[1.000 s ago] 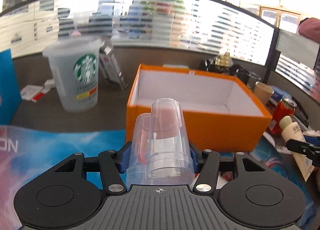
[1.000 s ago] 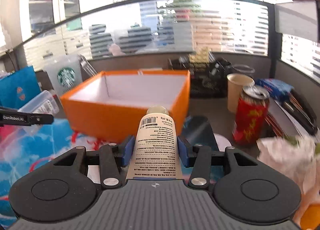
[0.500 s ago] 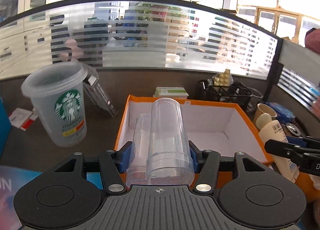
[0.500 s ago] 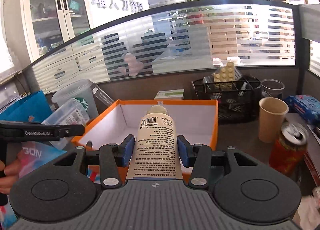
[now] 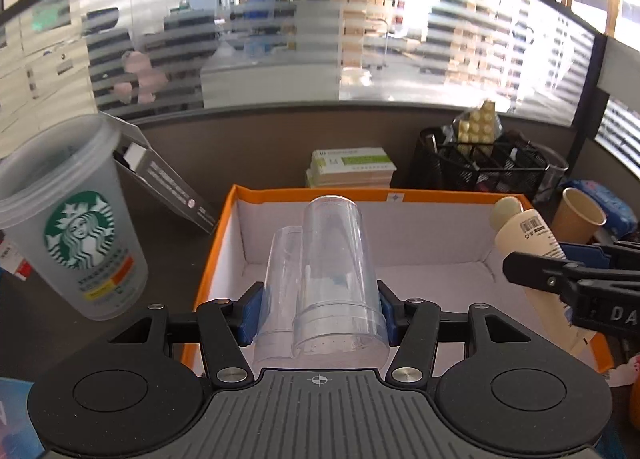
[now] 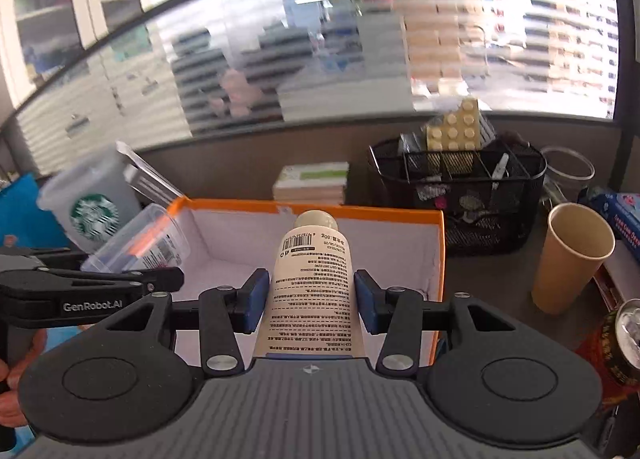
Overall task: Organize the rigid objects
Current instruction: 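Carry the cups and lotion bottle into the orange box with both grippers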
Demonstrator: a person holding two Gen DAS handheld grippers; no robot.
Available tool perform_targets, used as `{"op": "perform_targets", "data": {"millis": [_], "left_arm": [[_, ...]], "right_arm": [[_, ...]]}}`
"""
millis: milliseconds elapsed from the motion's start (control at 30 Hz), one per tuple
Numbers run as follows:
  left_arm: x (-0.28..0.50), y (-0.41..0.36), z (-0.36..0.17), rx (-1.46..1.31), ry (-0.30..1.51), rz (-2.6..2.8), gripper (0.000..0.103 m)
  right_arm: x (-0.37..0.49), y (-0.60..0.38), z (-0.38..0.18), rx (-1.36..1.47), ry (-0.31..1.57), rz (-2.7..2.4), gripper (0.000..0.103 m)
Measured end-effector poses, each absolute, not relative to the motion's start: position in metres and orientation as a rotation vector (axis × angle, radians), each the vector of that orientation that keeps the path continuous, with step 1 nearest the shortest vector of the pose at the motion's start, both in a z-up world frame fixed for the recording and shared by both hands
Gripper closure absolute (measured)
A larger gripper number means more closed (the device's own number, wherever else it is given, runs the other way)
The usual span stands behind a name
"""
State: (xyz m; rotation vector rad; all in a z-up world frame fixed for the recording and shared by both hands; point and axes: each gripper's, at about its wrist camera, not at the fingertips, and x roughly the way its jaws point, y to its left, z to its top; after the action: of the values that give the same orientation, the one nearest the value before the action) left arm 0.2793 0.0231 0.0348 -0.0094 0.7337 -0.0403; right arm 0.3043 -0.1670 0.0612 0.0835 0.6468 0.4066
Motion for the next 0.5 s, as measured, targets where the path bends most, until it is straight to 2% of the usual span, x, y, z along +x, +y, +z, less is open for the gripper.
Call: {"op": "perform_targets", "data": {"millis": [433, 467, 500], "left_arm": [[0.313, 0.019, 0.002, 0.02, 0.846, -0.031, 0.049], [0.314, 0.019, 0.0, 0.024, 0.852, -0.029, 0.049], [0.315, 0.018, -0.002, 0.029, 0.858, -0.028, 0.049]], "right_arm": [[0.335, -0.143, 0.03, -0.028, 0.785, 0.346, 0.06], [0.336, -0.142, 0.029, -0.035, 0.79, 0.35, 0.06], [0.335, -0.139, 0.028, -0.045, 0.793, 0.349, 0.069]]}}
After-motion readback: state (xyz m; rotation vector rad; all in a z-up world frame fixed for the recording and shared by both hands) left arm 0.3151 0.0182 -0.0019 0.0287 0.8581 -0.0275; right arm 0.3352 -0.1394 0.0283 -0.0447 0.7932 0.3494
